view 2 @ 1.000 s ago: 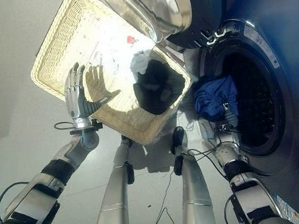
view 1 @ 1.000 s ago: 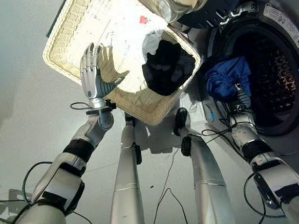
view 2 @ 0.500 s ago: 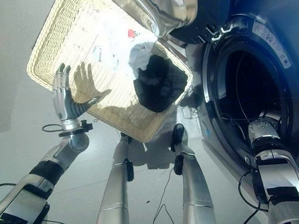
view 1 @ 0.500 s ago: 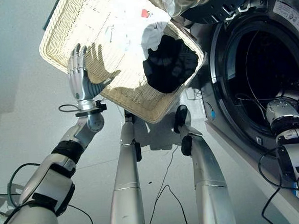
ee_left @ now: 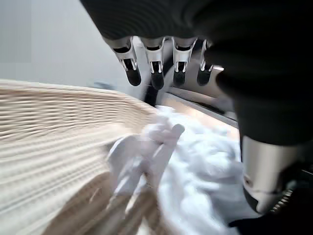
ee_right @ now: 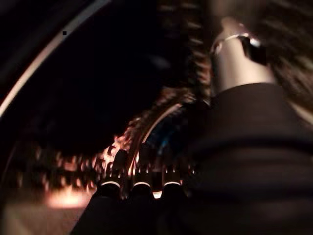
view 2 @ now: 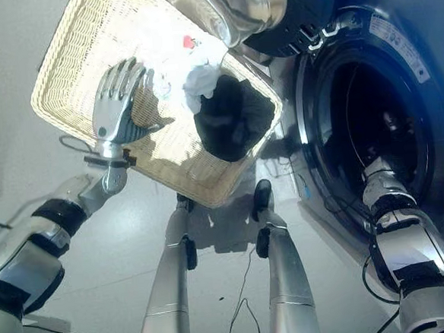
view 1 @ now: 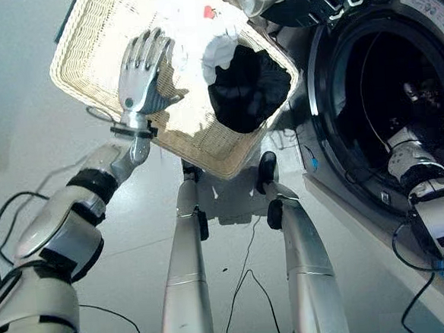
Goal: Put the clothes into the washing machine.
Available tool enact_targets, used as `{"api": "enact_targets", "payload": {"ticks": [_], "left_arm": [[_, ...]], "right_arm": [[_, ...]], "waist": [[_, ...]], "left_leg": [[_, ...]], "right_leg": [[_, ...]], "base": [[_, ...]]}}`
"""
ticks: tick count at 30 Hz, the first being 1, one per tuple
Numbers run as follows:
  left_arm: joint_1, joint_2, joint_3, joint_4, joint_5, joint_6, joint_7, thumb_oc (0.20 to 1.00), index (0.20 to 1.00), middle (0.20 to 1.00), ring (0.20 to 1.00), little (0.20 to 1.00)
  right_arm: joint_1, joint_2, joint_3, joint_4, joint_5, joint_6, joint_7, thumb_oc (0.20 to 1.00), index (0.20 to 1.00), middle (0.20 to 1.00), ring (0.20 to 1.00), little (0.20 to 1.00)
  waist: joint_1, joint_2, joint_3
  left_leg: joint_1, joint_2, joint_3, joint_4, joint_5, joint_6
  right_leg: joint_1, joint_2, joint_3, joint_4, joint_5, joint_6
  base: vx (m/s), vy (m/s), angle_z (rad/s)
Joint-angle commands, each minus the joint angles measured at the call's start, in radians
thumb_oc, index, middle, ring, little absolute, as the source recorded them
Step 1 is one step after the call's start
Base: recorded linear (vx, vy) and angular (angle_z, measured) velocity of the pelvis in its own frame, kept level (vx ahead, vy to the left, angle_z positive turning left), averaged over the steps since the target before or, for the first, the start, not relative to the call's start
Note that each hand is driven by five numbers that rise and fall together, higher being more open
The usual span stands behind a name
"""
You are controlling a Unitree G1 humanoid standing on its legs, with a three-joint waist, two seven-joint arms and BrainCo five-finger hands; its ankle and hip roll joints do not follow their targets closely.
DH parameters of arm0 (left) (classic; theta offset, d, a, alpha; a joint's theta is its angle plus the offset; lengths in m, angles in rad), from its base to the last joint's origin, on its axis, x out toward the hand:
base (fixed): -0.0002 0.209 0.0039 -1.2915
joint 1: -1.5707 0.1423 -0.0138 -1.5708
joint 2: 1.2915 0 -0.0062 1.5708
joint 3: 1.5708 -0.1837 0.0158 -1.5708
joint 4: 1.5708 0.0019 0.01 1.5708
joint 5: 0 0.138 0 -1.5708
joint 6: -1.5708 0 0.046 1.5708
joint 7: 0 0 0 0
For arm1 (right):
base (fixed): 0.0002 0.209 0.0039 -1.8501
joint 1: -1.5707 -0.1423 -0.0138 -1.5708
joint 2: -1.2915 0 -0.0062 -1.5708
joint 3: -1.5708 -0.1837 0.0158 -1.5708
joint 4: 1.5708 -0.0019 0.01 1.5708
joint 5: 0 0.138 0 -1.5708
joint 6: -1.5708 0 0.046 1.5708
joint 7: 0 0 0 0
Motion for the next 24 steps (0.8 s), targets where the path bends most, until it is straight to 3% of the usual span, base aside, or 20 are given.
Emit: {"api": "enact_targets", "payload": {"ticks": [1,5,11,15,19,24], "left_arm": [[-0.087,-0.038,0.028,0.07,0.001,0.022,0.015,1.0,1.0,1.0,1.0,1.0],[-0.156,-0.079,-0.002,0.101,0.018,0.039,0.02,1.0,1.0,1.0,1.0,1.0],[-0.221,-0.113,-0.03,0.142,0.058,0.074,0.044,1.0,1.0,1.0,1.0,1.0],[-0.258,-0.126,-0.033,0.174,0.035,0.085,0.031,1.0,1.0,1.0,1.0,1.0],[-0.277,-0.133,-0.043,0.202,0.026,0.1,-0.037,1.0,1.0,1.0,1.0,1.0],[-0.283,-0.133,-0.036,0.241,0.006,0.122,-0.05,1.0,1.0,1.0,1.0,1.0]], "right_arm": [[-0.061,-0.228,0.046,0.009,-0.032,0.133,-0.007,1.0,1.0,1.0,1.0,1.0],[-0.079,-0.163,0.075,0.022,-0.094,0.201,-0.019,1.0,1.0,1.0,1.0,1.0],[-0.099,-0.102,0.115,0.027,-0.174,0.245,-0.007,1.0,1.0,1.0,1.0,1.0],[-0.095,-0.066,0.133,0.02,-0.229,0.242,0.007,1.0,1.0,1.0,1.0,1.0],[-0.08,-0.039,0.137,0.008,-0.24,0.211,0.022,1.0,1.0,1.0,1.0,1.0],[-0.072,-0.013,0.145,-0.01,-0.259,0.169,0.043,1.0,1.0,1.0,1.0,1.0]], "waist": [[-0.002,-0.014,-0.024],[-0.009,-0.01,-0.024],[-0.024,-0.01,-0.024],[-0.036,-0.01,-0.024],[-0.047,-0.013,-0.024],[-0.058,-0.016,-0.024]], "left_leg": [[0.007,-0.023,0.035,0.14,-0.183,-0.021],[-0.005,-0.02,0.043,0.136,-0.184,-0.021],[-0.024,-0.013,0.049,0.13,-0.184,-0.028],[-0.034,-0.006,0.055,0.121,-0.182,-0.034],[-0.043,-0.003,0.06,0.114,-0.182,-0.039],[-0.047,0.001,0.066,0.107,-0.181,-0.043]], "right_leg": [[0.06,0.055,-0.006,-0.209,0.175,0.113],[0.043,0.055,-0.001,-0.209,0.176,0.117],[0.019,0.061,0.016,-0.215,0.181,0.12],[0.005,0.066,0.028,-0.22,0.178,0.12],[-0.005,0.072,0.037,-0.23,0.178,0.119],[-0.01,0.076,0.045,-0.241,0.179,0.119]], "base": [[0.0,0.0,0.0],[0.0,0.0,0.0],[-0.01,0.028,-0.01],[-0.01,0.048,-0.03],[0.0,0.015,-0.01],[-0.01,0.032,-0.04]]}}
